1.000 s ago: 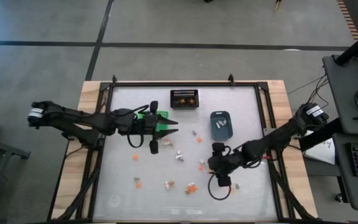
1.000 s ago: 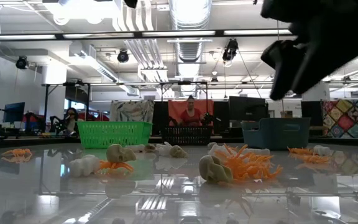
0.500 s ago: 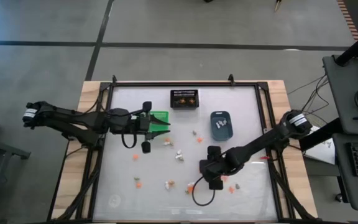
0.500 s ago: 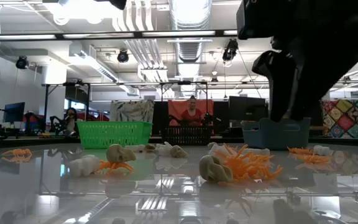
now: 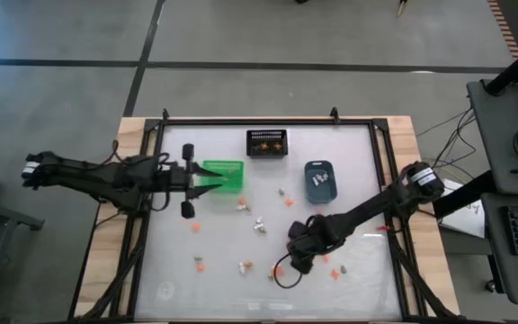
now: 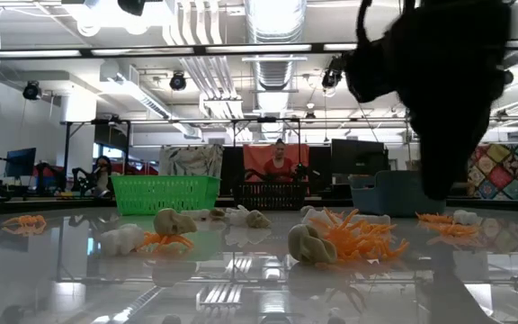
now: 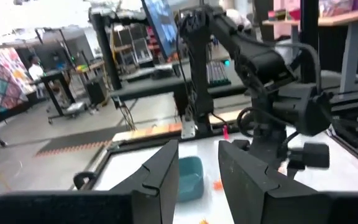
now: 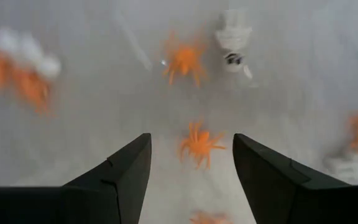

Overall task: Sort Halloween decoration
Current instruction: Put the orange spider toy into the black bin

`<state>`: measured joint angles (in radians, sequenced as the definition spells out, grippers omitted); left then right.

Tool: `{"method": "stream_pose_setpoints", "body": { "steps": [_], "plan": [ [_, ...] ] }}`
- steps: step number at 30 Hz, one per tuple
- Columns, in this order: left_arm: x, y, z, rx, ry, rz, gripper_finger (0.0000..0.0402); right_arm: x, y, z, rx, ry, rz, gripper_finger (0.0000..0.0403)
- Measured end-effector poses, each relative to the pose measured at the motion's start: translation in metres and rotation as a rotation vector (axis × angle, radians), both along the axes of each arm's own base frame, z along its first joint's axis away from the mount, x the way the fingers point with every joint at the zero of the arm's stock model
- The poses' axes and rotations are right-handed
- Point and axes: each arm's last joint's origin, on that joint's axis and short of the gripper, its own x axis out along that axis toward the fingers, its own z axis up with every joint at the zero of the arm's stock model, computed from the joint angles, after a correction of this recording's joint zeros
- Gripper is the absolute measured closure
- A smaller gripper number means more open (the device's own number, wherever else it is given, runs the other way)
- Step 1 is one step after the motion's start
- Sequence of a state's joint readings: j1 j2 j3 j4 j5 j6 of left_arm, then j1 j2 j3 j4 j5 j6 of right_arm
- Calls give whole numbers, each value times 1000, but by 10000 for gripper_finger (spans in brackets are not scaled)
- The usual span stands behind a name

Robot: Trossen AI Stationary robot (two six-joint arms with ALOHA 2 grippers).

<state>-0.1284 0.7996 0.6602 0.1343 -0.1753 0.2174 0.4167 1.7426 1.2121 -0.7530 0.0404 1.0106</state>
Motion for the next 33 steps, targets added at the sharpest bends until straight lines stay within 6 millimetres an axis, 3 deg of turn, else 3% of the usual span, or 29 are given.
{"method": "stream_pose_setpoints", "body": {
  "steps": [6,33],
  "plan": [
    [-13,2,-3,9,-26,0,304,1,-5,0,84,35,-251,187],
    [-18,2,-4,13,-32,2,304,-3,-6,-13,105,18,-294,187]
  ]
}}
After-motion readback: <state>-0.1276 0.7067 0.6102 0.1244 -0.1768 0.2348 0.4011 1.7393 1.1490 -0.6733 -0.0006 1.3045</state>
